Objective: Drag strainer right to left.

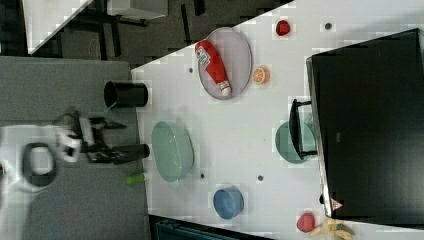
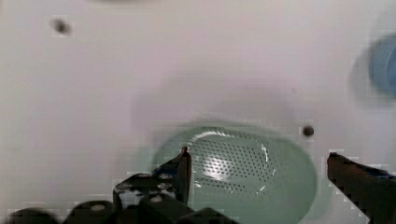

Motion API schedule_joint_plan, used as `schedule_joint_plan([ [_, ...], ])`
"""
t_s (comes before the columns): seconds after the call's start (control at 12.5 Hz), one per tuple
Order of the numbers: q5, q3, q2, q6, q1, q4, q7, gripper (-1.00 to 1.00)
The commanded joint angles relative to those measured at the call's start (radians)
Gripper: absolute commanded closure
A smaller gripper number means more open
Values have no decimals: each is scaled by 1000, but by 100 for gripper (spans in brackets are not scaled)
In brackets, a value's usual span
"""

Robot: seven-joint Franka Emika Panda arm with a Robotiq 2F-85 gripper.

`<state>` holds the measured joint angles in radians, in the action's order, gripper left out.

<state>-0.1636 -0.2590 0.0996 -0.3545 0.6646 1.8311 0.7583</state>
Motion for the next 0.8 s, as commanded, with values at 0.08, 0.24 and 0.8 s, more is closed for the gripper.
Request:
schedule_joint_plan([
  [0.08, 110, -135, -163, 143, -76, -20, -371, -100],
  [0.24, 230, -226, -231, 218, -91, -20, -539, -100],
  [0.8, 278, -382, -334, 281, -108, -16, -634, -100],
])
